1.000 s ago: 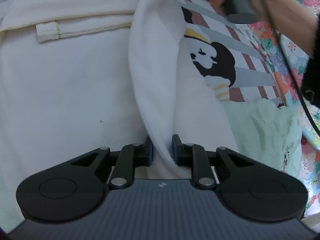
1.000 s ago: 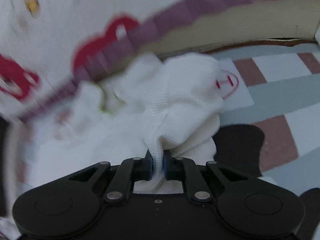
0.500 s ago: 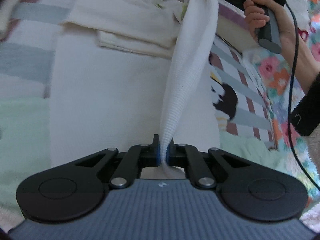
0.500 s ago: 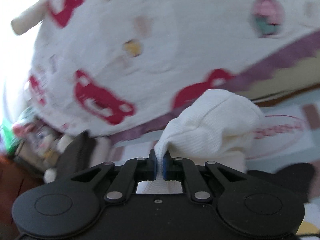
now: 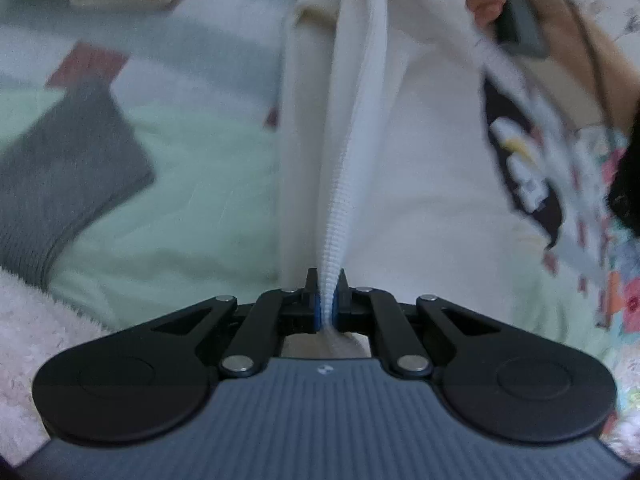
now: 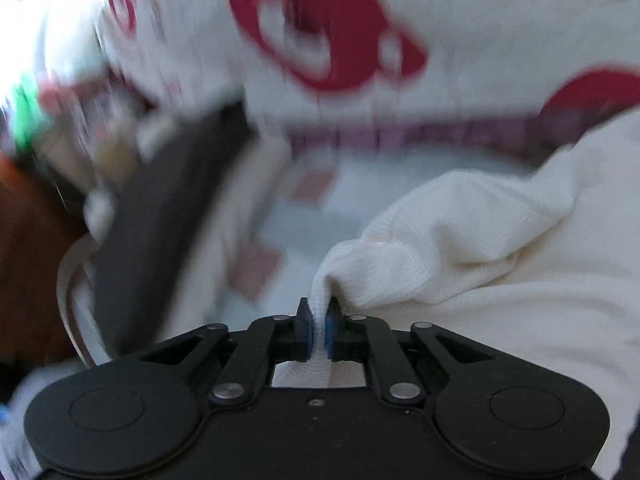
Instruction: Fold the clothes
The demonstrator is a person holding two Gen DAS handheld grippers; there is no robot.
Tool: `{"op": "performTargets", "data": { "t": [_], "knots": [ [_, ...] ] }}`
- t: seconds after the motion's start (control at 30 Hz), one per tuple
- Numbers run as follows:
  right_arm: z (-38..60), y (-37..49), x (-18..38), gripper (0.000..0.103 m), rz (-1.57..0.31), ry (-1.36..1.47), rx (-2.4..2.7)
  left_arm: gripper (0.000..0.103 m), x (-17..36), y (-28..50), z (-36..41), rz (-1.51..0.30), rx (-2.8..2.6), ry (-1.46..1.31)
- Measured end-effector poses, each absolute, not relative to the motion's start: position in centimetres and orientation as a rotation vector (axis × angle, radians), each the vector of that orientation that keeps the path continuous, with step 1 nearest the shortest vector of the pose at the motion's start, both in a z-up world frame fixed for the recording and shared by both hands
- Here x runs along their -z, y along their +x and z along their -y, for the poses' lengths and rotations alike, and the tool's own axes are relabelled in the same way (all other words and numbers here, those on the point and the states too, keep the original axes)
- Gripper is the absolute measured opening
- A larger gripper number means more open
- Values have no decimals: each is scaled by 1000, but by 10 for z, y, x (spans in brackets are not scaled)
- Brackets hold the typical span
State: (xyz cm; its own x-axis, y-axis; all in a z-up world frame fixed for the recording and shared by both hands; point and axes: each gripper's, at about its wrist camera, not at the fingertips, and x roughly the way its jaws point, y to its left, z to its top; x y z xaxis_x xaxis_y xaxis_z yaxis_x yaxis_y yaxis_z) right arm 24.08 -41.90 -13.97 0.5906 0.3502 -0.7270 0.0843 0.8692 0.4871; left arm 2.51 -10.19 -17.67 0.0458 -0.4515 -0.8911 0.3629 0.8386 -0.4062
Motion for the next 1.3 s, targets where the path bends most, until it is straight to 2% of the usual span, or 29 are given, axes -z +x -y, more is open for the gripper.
{"op": "performTargets", "data": {
  "t": [0.07, 0.13, 0.17, 0.2, 0.3, 0.43, 0.57, 0.67, 0.7, 0.73, 0.8, 0.93, 1.07, 1.23, 1.3],
  "knots": [
    [421, 236, 148, 16, -949, 533, -159, 4, 180, 29, 100, -1425, 630, -88],
    [437, 215, 142, 34, -873, 607, -157, 5, 179, 32, 96, -1430, 641, -82],
    [447, 202, 137, 50, -835, 646, -146, 5, 178, 33, 95, -1430, 642, -72],
    [457, 188, 133, 52, -809, 661, -132, 5, 177, 34, 94, -1429, 640, -61],
    [482, 145, 123, 52, -788, 609, -74, 5, 174, 35, 93, -1426, 654, -11],
    [506, 95, 124, 52, -859, 476, 25, 6, 170, 31, 100, -1425, 703, 108],
    [533, 61, 134, 52, -884, 501, 115, 7, 162, 33, 106, -1424, 759, 230],
    [549, 47, 138, 52, -873, 530, 145, 10, 131, 37, 113, -1317, 831, 270],
    [553, 46, 139, 52, -870, 537, 148, 20, 117, 39, 115, -1262, 862, 264],
    [557, 45, 140, 52, -867, 544, 151, 34, 106, 45, 119, -1210, 882, 237],
    [561, 48, 140, 52, -863, 550, 152, 47, 86, 58, 128, -1111, 912, 174],
    [568, 59, 141, 52, -862, 569, 141, 51, 76, 97, 162, -959, 903, 201],
    [579, 74, 142, 52, -842, 672, 115, 56, 98, 165, 208, -871, 862, 233],
    [597, 94, 146, 52, -799, 886, 56, 57, 142, 244, 270, -945, 778, 366],
    [603, 102, 150, 52, -798, 944, 40, 64, 156, 262, 286, -923, 794, 385]
  ]
}}
